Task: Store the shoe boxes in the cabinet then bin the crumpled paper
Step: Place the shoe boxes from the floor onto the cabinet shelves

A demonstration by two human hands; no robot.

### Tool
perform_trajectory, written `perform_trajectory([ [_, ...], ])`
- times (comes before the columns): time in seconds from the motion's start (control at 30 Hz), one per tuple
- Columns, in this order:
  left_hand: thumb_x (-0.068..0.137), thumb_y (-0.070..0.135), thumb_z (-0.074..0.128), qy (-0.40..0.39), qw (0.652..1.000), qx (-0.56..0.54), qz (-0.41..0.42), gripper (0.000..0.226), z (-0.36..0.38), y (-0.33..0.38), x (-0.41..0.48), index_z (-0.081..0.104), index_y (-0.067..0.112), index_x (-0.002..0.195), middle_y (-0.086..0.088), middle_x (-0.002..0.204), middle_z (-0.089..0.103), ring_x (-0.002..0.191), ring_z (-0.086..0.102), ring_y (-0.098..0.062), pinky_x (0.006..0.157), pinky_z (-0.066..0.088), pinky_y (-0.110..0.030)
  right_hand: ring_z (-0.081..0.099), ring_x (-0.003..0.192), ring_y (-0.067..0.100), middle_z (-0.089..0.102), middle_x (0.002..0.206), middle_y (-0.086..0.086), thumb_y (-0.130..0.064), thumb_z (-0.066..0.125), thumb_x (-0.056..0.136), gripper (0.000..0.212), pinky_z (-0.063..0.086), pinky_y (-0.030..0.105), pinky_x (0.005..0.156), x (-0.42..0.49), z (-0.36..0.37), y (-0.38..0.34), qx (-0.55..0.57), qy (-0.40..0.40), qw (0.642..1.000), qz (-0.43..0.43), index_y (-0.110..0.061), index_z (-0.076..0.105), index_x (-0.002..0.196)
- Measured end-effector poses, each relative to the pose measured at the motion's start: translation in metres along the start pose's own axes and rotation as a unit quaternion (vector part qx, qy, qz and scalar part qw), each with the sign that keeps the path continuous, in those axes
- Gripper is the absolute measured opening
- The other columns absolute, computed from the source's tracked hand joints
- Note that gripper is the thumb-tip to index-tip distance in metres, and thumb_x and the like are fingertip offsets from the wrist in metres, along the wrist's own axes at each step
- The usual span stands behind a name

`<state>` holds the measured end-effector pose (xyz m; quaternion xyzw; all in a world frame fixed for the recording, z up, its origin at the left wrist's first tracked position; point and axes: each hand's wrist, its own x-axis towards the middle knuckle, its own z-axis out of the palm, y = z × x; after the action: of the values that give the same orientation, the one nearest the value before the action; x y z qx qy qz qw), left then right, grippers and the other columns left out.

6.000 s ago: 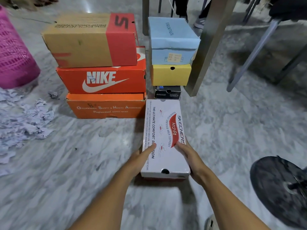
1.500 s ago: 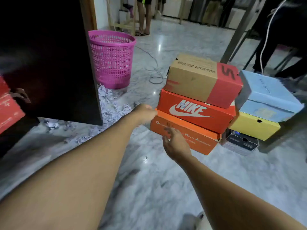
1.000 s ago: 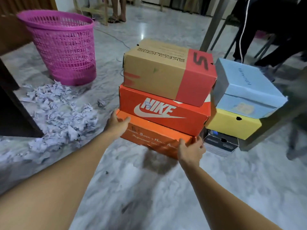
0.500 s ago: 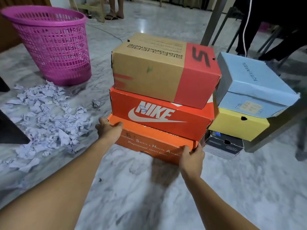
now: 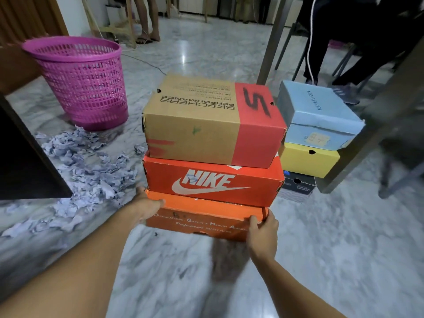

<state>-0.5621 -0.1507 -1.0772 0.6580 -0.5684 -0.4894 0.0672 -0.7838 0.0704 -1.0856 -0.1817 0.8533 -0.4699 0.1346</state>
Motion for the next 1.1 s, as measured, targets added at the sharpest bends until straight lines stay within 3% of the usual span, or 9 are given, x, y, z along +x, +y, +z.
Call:
perform_trajectory([
  [0.27,0.091,0.034,0.062,0.008,0.999,-0.052,0.001,0.072,0.006,-0.032,-0.091,0.015,0.029,0.146,-0.006,0.147,0.038,0.125,0.049,-0.028,0.079,0.053,-0.038,0.056,0.114,0.025,0.049,0.132,0.004,-0.032,0.056,0.091,0.050,0.047,0.044,0.097,-0.041,-0.029,0.021,0.028,-0.010,1.000,0.010,-0.020,0.044,0.138],
  [0.43,0.088,0.028,0.067,0.005,0.993,-0.115,-0.020,0.057,0.010,-0.050,-0.113,0.031,0.028,0.132,-0.005,0.127,0.053,0.109,0.059,-0.027,0.084,0.056,-0.043,0.056,0.109,0.017,0.052,0.131,-0.001,-0.033,0.057,0.090,0.044,0.049,0.046,0.097,-0.049,-0.042,0.035,0.038,-0.027,0.999,0.018,-0.026,0.046,0.132],
  [0.53,0.092,0.012,0.061,0.013,0.985,-0.172,-0.023,0.028,0.009,-0.044,-0.125,0.046,0.018,0.115,-0.008,0.104,0.063,0.089,0.064,-0.027,0.068,0.054,-0.035,0.061,0.105,0.017,0.062,0.117,-0.003,-0.031,0.053,0.093,0.025,0.050,0.045,0.094,-0.051,-0.054,0.039,0.129,-0.011,0.992,0.013,-0.033,0.054,0.119],
  [0.63,0.091,0.011,0.055,0.131,0.965,-0.225,-0.014,0.019,-0.001,-0.030,-0.133,0.062,0.010,0.108,-0.011,0.093,0.066,0.081,0.059,-0.026,0.074,0.049,-0.034,0.064,0.097,0.021,0.065,0.104,0.000,-0.037,0.042,0.084,0.030,0.049,0.034,0.082,-0.049,-0.068,0.023,0.203,0.093,0.975,0.007,-0.030,0.057,0.109],
  [0.73,0.087,0.026,0.054,0.318,0.891,-0.324,-0.002,0.023,-0.019,0.003,-0.137,0.069,0.012,0.099,-0.012,0.100,0.070,0.087,0.062,-0.028,0.078,0.048,-0.036,0.059,0.088,0.013,0.063,0.103,0.003,-0.049,0.042,0.081,0.037,0.048,0.029,0.080,-0.037,-0.078,-0.016,0.251,0.174,0.951,-0.041,-0.027,0.058,0.107],
  [0.8,0.081,0.039,0.052,0.345,0.850,-0.397,0.030,0.029,-0.035,0.034,-0.142,0.069,0.016,0.086,-0.009,0.095,0.070,0.095,0.066,-0.031,0.078,0.050,-0.037,0.057,0.091,0.007,0.061,0.106,0.002,-0.054,0.043,0.082,0.039,0.046,0.022,0.079,-0.025,-0.085,-0.045,0.263,0.182,0.942,-0.105,-0.028,0.058,0.107],
  [0.93,0.081,0.065,0.046,0.233,0.845,-0.471,0.098,0.039,-0.055,0.080,-0.148,0.060,0.029,0.090,-0.002,0.103,0.067,0.097,0.065,-0.024,0.088,0.053,-0.042,0.059,0.101,0.009,0.061,0.113,0.003,-0.061,0.047,0.086,0.045,0.046,0.018,0.083,-0.001,-0.094,-0.097,0.251,0.075,0.950,-0.168,-0.031,0.054,0.118],
  [1.0,0.087,0.069,0.040,0.147,0.871,-0.451,0.130,0.045,-0.058,0.091,-0.157,0.060,0.030,0.100,0.001,0.102,0.066,0.091,0.063,-0.017,0.078,0.051,-0.034,0.059,0.110,0.011,0.060,0.123,0.000,-0.064,0.047,0.090,0.055,0.046,0.026,0.093,0.008,-0.095,-0.116,0.244,-0.024,0.957,-0.153,-0.026,0.052,0.130],
  [1.1,0.093,0.066,0.035,0.061,0.902,-0.385,0.185,0.048,-0.057,0.095,-0.161,0.069,0.032,0.092,0.006,0.088,0.071,0.083,0.062,-0.012,0.065,0.043,-0.030,0.055,0.108,-0.013,0.061,0.120,-0.017,-0.056,0.044,0.097,0.040,0.038,0.007,0.087,0.015,-0.093,-0.132,0.250,-0.130,0.949,-0.143,-0.028,0.057,0.123],
])
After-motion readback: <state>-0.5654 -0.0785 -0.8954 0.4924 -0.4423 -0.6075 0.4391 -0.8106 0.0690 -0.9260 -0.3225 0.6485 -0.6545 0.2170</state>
